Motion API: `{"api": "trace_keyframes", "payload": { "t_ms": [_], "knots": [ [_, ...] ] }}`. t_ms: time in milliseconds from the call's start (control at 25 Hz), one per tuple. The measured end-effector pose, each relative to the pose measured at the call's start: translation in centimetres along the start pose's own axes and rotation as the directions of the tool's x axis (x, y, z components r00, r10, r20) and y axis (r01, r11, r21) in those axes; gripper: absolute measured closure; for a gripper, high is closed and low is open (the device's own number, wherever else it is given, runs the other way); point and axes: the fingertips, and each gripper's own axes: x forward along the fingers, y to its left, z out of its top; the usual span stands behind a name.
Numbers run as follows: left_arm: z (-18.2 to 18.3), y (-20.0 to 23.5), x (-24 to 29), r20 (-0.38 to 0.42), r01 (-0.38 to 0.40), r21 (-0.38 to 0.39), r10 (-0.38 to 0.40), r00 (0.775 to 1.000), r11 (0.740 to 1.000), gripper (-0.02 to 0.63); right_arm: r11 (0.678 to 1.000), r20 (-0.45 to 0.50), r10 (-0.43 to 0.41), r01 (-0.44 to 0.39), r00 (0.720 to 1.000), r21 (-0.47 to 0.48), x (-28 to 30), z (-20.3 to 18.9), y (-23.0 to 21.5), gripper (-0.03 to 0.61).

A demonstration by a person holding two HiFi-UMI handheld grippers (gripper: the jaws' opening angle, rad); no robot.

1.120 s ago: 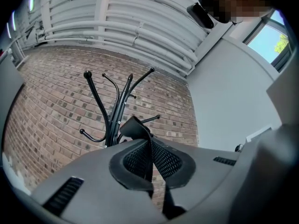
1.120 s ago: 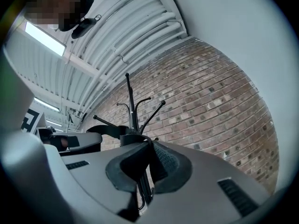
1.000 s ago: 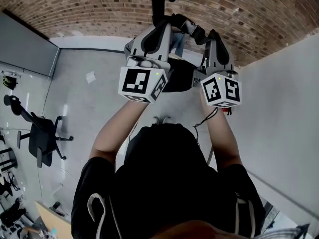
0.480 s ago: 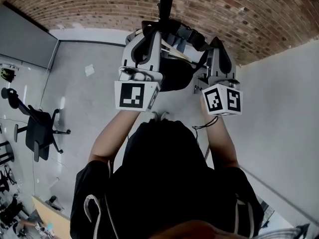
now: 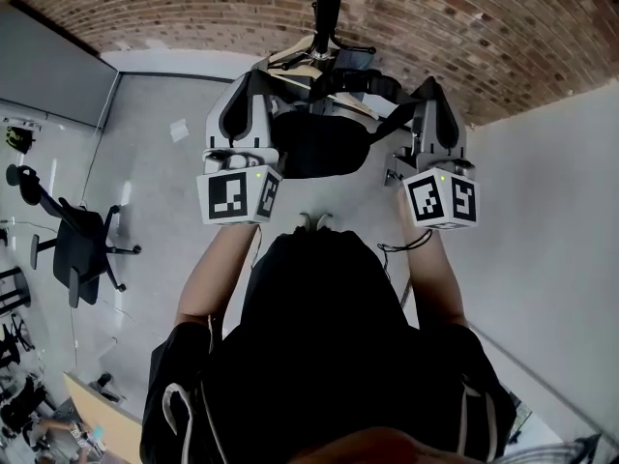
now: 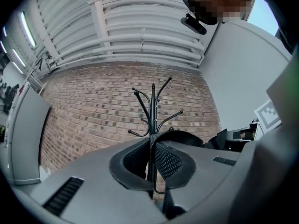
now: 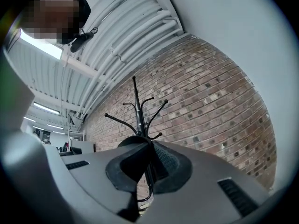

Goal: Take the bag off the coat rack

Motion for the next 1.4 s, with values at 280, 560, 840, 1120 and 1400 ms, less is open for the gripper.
{"api": "trace_keyframes", "payload": {
  "t_ms": [280,560,840,1120,1400],
  "knots": [
    [-0.8,2.5,-1.4,-0.048,-0.026,-0.158,0.018,0.999,0.987,0.591,1.0,0.019,0.006,-0.006,1.0,-0.013,-1.2,0.6,-0.5,0.557],
    [-0.6,3.7,-3.7,-0.078,-0.057,-0.294,0.035,0.996,0.954,0.591,1.0,-0.005,-0.005,0.005,1.0,-0.019,-3.7,0.2,-0.4,0.557],
    [-2.9,2.3,-5.2,-0.12,-0.036,-0.214,0.01,0.993,0.976,0.591,0.99,-0.003,-0.102,0.101,0.995,-0.1,-7.4,0.0,-1.4,0.557],
    [-5.8,1.1,-7.5,-0.199,-0.028,-0.189,-0.011,0.98,0.982,0.591,0.981,-0.064,-0.151,0.142,0.986,-0.135,-11.1,-3.7,-3.1,0.557],
    [-7.8,1.7,-8.7,-0.24,-0.06,-0.221,0.006,0.971,0.973,0.591,0.974,-0.088,-0.166,0.149,0.982,-0.169,-11.7,-4.9,-2.6,0.557]
  ]
}}
